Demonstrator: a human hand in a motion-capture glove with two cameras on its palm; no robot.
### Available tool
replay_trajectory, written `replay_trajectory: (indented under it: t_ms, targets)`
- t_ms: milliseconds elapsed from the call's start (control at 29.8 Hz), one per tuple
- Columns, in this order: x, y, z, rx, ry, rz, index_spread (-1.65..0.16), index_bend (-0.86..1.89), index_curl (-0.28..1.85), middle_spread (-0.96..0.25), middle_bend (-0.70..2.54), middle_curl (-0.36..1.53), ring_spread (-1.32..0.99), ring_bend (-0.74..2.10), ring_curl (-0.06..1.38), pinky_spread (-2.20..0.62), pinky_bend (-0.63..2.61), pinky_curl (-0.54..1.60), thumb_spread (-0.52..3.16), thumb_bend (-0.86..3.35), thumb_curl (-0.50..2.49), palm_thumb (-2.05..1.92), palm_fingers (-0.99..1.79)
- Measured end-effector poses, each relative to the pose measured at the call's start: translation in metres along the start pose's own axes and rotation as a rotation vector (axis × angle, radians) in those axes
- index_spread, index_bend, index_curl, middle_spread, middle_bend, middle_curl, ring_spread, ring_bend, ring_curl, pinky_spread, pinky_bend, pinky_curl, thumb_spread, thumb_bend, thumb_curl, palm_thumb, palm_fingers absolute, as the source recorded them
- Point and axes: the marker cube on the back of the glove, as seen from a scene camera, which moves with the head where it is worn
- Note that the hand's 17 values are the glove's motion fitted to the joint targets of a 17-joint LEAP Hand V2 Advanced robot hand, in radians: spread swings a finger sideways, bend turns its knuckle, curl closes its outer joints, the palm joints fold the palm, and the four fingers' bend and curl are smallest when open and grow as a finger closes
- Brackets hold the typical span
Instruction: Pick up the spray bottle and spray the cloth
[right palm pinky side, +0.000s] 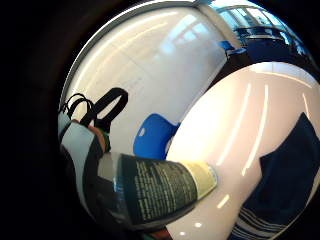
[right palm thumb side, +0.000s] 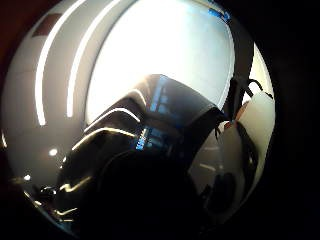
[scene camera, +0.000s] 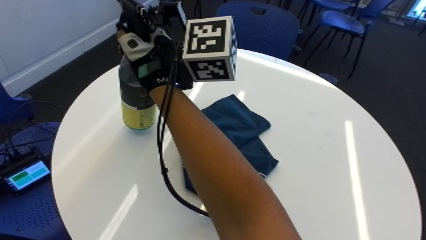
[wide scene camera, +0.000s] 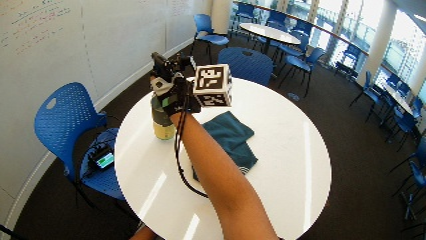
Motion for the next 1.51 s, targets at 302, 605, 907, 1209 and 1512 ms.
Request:
replay_trajectory:
  t_ms: [302, 605, 907, 1209, 1512]
  targets:
    - [0.014, -0.015, 0.023, -0.022, 0.044, 0.013, -0.22, 0.48, 0.56, -0.2, 0.6, 0.5, -0.22, 0.56, 0.44, -0.27, 0.39, 0.39, 0.34, -0.03, 0.88, 0.86, 1.39]
    - [0.009, -0.015, 0.057, -0.07, 0.024, 0.032, -0.22, 0.48, 0.56, -0.2, 0.6, 0.5, -0.22, 0.56, 0.44, -0.28, 0.39, 0.4, 0.34, -0.03, 0.88, 0.86, 1.39]
    - [0.004, -0.025, 0.058, -0.066, 0.033, 0.059, -0.23, 0.48, 0.56, -0.2, 0.6, 0.49, -0.22, 0.56, 0.45, -0.28, 0.38, 0.4, 0.34, -0.03, 0.87, 0.86, 1.38]
    - [0.008, -0.029, 0.056, -0.093, 0.056, 0.07, -0.24, 0.46, 0.55, -0.21, 0.59, 0.49, -0.24, 0.56, 0.44, -0.3, 0.38, 0.4, 0.35, -0.03, 0.87, 0.86, 1.38]
    - [0.008, -0.035, 0.053, -0.114, 0.078, 0.071, -0.25, 0.44, 0.55, -0.21, 0.58, 0.49, -0.25, 0.53, 0.44, -0.3, 0.4, 0.4, 0.38, -0.03, 0.87, 0.84, 1.36]
